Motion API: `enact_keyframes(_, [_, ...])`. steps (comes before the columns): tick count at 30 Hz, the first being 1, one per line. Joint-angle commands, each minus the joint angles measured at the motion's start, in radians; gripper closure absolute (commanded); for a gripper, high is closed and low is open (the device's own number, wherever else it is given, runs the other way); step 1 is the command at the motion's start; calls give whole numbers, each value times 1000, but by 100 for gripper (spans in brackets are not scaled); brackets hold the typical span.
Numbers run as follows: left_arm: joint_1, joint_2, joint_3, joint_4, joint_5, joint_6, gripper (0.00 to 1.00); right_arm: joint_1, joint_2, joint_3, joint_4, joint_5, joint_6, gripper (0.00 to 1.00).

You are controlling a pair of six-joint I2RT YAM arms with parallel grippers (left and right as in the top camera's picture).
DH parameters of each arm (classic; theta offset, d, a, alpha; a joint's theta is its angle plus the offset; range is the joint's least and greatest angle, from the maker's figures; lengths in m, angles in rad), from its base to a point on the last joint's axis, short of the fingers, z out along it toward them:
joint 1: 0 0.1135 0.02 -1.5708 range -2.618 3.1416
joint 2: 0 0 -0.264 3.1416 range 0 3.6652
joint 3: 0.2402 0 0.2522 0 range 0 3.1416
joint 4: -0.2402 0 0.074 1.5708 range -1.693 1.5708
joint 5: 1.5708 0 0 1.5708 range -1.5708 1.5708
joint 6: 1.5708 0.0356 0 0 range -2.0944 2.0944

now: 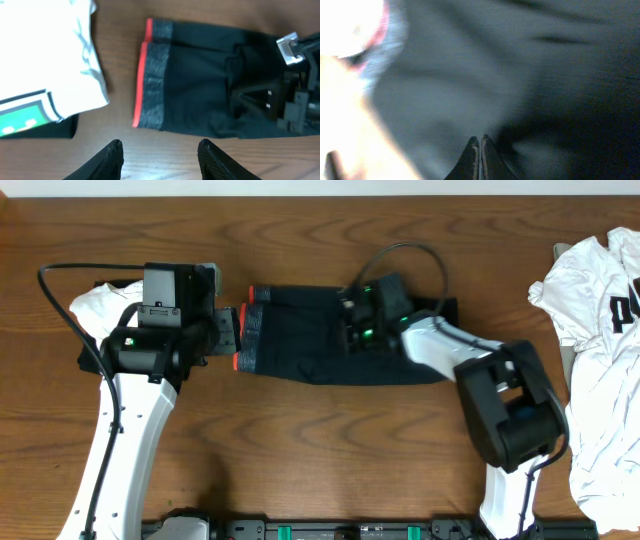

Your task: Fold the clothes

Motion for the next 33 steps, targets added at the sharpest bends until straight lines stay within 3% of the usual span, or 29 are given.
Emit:
enact_keyframes(1, [4,-1,19,-25,-40,-19,39,15,-41,4,36,-208,-77,96])
enact_keyframes(6, [4,48,-1,-54,-3,-75,35,-58,-197,4,8,-203,-104,90])
enact_keyframes(8, [4,87,-12,-40,73,-85,33,-106,-275,4,-19,-170,-103,81])
enact_keyframes(10, [4,140,-20,-21,148,-89,31,-159,-352,4,-77,-114,-103,61])
enact_keyframes(14, [4,277,-21,6,199,-140,29,-261,-467,4,-235,-18,-105,49])
enact_keyframes(20, [30,447,-21,82,197,-149,25,-408,-554,4,-453,7,-221,48])
enact_keyframes(27, [153,492,-21,173,206,-142,20,-487,-560,4,-597,24,-329,51])
enact_keyframes(28, [167,496,-21,190,233,-126,15,-488,-560,4,-602,30,-333,51])
enact_keyframes(33, [203,567,-21,246,447,-54,13,-488,-560,4,-606,43,-336,51])
